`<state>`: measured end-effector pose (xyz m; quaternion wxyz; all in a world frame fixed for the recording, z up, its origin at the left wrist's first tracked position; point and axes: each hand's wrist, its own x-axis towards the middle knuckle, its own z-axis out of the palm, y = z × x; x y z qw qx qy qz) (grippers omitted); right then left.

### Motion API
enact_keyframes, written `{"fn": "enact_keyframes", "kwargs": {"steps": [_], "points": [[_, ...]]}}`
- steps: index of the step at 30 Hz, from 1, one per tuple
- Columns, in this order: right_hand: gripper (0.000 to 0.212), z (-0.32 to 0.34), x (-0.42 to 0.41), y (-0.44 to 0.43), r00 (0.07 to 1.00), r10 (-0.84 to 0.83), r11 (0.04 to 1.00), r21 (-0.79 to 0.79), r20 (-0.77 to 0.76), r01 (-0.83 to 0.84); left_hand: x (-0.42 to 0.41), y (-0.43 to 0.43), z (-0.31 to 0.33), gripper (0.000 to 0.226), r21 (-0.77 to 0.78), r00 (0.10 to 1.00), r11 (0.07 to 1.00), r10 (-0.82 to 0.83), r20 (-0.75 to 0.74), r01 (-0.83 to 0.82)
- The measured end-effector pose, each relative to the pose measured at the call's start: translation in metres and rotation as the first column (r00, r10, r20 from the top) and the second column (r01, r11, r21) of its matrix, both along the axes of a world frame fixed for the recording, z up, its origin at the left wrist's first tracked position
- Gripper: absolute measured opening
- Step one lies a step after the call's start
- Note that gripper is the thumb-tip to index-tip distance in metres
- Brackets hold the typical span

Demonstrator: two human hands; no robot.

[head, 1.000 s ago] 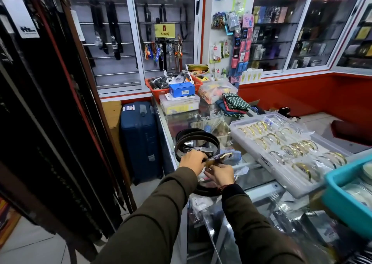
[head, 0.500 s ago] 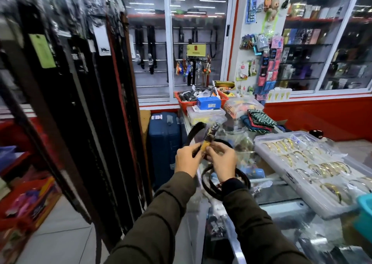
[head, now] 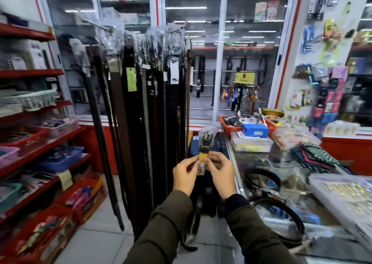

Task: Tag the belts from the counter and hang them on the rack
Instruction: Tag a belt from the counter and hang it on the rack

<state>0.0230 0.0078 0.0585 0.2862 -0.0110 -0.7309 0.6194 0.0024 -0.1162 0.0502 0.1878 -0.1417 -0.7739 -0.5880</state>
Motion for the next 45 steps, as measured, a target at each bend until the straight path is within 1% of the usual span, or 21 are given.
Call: {"fn": "enact_keyframes", "kwargs": {"steps": [2,5,9,13,15,19,23,27,29,32,35,39,45], "points": [[0.021,0.009,-0.006,-0.01,0.997,0.067,0.998,-0.011,-0.041,-0.067,-0.007,-0.013,0.009,0.026,0.09,1.0,0.996,0.01,0.008,-0.01],[0.024,0.027,-0.016,-0.028,0.99,0.118,0.993,-0.005,-0.07,-0.119,-0.016,-0.032,0.022,0.025,0.184,1.0,0.983,0.006,0.01,-0.008],[0.028,0.06,-0.03,-0.061,0.972,0.204,0.976,-0.055,-0.118,-0.211,-0.027,-0.068,0.052,0.023,0.356,0.999,0.934,-0.035,-0.001,0.033],[0.029,0.091,-0.039,-0.095,0.94,0.289,0.945,-0.105,-0.184,-0.311,-0.033,-0.103,0.085,0.024,0.418,0.998,0.906,-0.062,-0.017,0.064],[0.03,0.108,-0.043,-0.11,0.923,0.317,0.93,-0.117,-0.217,-0.347,-0.032,-0.118,0.103,0.023,0.432,0.998,0.9,-0.042,-0.046,0.058],[0.028,0.145,-0.045,-0.138,0.882,0.381,0.89,-0.148,-0.279,-0.431,-0.024,-0.143,0.144,0.017,0.436,0.992,0.899,0.018,-0.128,0.04],[0.027,0.179,-0.047,-0.167,0.838,0.419,0.845,-0.187,-0.351,-0.501,-0.019,-0.165,0.185,0.01,0.444,0.969,0.895,0.143,-0.201,-0.04],[0.026,0.216,-0.05,-0.197,0.814,0.429,0.843,-0.151,-0.39,-0.517,-0.017,-0.193,0.221,0.012,0.461,0.945,0.885,0.204,-0.256,-0.066],[0.025,0.231,-0.051,-0.21,0.802,0.433,0.843,-0.13,-0.412,-0.522,-0.017,-0.205,0.235,0.015,0.487,0.945,0.871,0.209,-0.253,-0.063],[0.029,0.25,-0.051,-0.226,0.787,0.433,0.84,-0.122,-0.439,-0.529,-0.017,-0.22,0.253,0.021,0.515,0.945,0.855,0.22,-0.242,-0.067],[0.029,0.264,-0.051,-0.237,0.781,0.446,0.836,-0.109,-0.438,-0.538,-0.019,-0.232,0.268,0.022,0.54,0.949,0.841,0.203,-0.242,-0.042],[0.028,0.272,-0.052,-0.247,0.8,0.44,0.84,-0.128,-0.408,-0.527,-0.022,-0.243,0.277,0.016,0.568,0.963,0.823,0.156,-0.222,-0.002],[0.027,0.279,-0.049,-0.25,0.856,0.381,0.892,-0.105,-0.35,-0.44,-0.027,-0.245,0.279,0.019,0.611,0.985,0.792,0.098,-0.142,0.009]]}}
